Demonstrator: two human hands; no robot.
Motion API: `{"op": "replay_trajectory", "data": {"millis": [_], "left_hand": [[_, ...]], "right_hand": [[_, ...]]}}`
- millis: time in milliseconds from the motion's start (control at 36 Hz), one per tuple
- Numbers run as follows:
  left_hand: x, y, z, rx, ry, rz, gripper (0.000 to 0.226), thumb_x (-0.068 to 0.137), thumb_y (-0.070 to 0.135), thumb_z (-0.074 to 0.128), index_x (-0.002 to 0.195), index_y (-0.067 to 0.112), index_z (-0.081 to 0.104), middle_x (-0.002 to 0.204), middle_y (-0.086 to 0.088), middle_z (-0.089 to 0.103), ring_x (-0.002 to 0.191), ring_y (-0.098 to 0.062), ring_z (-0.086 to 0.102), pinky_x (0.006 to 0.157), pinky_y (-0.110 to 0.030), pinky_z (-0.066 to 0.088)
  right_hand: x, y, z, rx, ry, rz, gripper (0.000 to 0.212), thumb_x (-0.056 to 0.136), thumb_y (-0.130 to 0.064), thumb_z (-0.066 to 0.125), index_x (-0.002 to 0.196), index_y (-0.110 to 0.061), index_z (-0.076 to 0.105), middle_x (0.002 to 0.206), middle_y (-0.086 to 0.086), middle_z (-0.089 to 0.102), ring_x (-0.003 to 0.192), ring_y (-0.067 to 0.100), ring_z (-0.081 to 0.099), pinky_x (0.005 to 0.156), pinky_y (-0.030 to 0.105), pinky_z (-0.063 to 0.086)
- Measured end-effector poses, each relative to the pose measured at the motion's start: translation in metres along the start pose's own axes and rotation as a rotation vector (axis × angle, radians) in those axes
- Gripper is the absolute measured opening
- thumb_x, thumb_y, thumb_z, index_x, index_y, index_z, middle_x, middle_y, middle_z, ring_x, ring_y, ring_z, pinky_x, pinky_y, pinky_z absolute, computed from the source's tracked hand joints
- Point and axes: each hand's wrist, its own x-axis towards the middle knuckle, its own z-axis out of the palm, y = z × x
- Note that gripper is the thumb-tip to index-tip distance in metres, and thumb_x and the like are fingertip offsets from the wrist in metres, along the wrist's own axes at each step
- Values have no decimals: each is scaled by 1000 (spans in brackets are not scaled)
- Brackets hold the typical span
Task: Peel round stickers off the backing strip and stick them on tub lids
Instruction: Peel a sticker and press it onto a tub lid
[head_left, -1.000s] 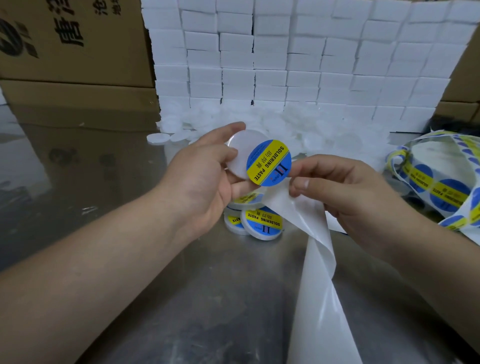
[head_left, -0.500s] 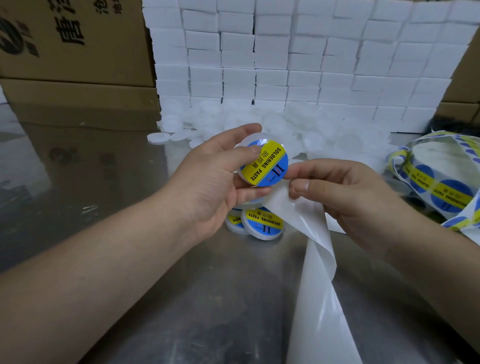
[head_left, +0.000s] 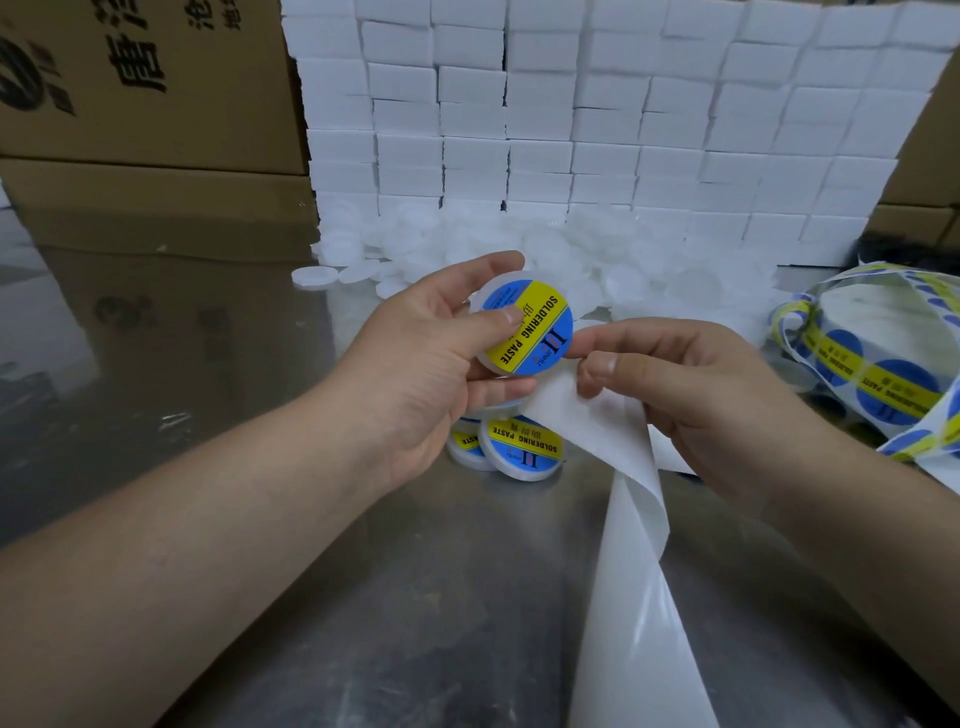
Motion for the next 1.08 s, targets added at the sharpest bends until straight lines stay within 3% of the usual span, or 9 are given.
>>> {"op": "replay_trajectory", "data": {"millis": [139,306,500,750,833,889,944,1000,1083], "left_hand": [[0,-1,0,11,-1,4,27,86,3,56,97,26,64,97,-2,67,71,-18,70,55,-26,55],[0,-2,-1,48,-2,28,28,86,3,57,95,28,65,99,0,67,75,-19,70,58,-28,57],[-1,-3,-1,118,-7,74,31,86,2,56,90,31,66,96,4,69,78,-19,71,60,-28,57],[-12,-5,4,353,-21,348,42,87,-1,56,87,40,63,82,18,70,82,-4,67,62,-20,54],[-17,-2,9,328,-42,423,40,88,-1,54,93,38,61,82,21,68,81,-2,66,58,-18,53],[-18,2,10,286,-23,458,35,86,3,56,96,37,60,84,21,68,81,-5,66,55,-18,53],[-17,5,9,282,5,447,33,86,7,56,96,38,59,85,21,67,75,-7,66,54,-19,52],[-15,2,8,325,30,378,33,91,7,54,96,39,57,87,18,65,61,-11,61,52,-20,51],[-14,-4,8,411,29,284,31,93,11,50,94,41,54,93,15,62,58,-12,58,52,-21,52]], "right_hand": [[1,1,-1,-27,25,16,18,64,-24,61,73,-21,75,61,-6,64,66,9,60,63,18,47],[0,-1,1,-26,39,11,8,70,-14,68,76,-16,73,58,-5,62,53,2,56,49,8,40],[0,-1,1,-34,76,15,19,83,-3,57,78,-14,71,54,-7,61,45,-2,51,43,5,35],[3,4,-2,-103,130,32,21,82,-14,62,66,-22,74,61,-6,64,60,4,58,56,12,45],[4,6,-4,-234,156,59,29,81,-25,61,53,-29,70,80,-4,71,67,2,61,63,14,46],[5,10,-5,-345,190,92,31,81,-35,61,53,-24,68,90,-1,72,73,4,64,63,16,47],[7,13,-6,-344,231,100,39,82,-42,58,64,-9,67,85,-2,72,76,12,63,71,30,47],[8,9,-5,-243,265,68,46,83,-45,53,73,-3,67,68,-11,67,66,5,57,69,27,43],[5,3,-5,-196,259,-20,49,75,-52,46,76,-9,68,65,-11,63,65,4,54,66,22,42]]}}
